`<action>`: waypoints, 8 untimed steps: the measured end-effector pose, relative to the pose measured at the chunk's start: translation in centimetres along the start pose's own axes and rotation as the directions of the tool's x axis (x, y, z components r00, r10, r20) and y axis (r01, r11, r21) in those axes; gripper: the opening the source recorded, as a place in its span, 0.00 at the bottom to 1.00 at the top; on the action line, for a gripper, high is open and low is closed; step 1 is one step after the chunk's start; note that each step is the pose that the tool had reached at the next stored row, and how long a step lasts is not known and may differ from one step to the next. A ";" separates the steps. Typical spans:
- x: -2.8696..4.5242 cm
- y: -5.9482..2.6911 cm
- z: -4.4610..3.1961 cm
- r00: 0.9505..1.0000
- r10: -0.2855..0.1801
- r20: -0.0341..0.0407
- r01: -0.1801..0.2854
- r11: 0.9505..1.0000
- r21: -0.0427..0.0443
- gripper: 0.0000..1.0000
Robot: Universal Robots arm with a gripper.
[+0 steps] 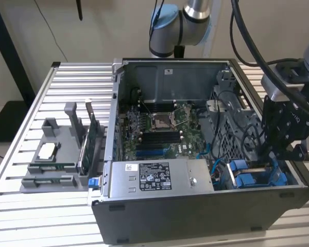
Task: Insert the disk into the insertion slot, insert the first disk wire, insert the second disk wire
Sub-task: 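Insert the first disk wire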
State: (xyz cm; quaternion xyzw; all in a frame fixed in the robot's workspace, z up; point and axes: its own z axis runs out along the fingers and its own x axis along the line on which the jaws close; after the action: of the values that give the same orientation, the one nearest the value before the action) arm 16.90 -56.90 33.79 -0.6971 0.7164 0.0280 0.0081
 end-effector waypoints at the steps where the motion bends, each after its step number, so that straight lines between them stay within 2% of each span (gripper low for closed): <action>1: 0.01 -0.02 0.10 1.000 0.001 0.000 -0.001 1.000 0.000 0.19; 5: 0.03 -0.15 0.52 1.000 0.003 -0.001 -0.003 1.000 0.000 0.19; 8: 0.03 -0.18 0.77 1.000 0.002 0.001 -0.002 1.000 0.000 0.20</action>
State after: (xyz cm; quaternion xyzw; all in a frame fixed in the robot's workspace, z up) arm 17.06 -56.89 33.01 -0.6962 0.7172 0.0284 0.0085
